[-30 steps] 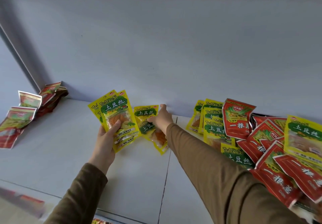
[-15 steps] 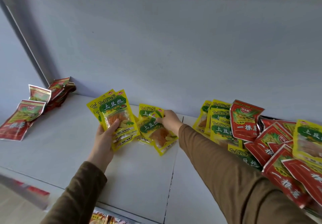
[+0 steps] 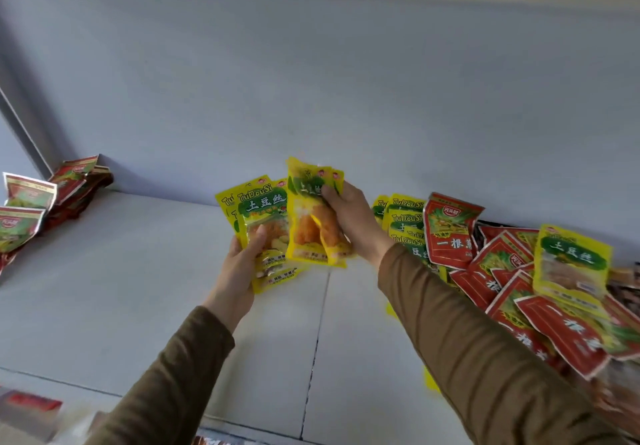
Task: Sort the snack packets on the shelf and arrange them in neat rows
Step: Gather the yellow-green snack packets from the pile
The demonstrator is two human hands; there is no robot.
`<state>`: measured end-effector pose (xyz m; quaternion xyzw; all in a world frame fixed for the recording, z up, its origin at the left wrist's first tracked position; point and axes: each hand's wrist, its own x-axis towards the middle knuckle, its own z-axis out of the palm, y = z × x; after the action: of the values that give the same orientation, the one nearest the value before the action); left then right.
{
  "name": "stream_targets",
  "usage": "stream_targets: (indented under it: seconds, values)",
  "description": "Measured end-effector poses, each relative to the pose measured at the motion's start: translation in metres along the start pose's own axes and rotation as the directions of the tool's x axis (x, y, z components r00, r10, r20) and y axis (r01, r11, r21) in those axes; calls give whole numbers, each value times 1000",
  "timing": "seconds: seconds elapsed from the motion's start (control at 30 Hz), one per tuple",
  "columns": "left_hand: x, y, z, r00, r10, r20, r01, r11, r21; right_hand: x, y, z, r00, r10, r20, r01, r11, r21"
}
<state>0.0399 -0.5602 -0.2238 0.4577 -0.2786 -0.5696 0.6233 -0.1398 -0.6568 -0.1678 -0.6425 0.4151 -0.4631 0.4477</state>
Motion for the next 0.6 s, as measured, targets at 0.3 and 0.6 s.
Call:
stream_targets:
  seconds: [0.3, 0.6]
  values:
    - [-16, -19, 54, 909, -158, 386, 139, 987, 75, -38, 12, -7, 960, -254, -115, 66, 608, -791]
    - [-20, -39, 70, 900, -205, 385, 217, 976, 14, -60, 15, -29, 966, -75, -248, -27, 924, -381]
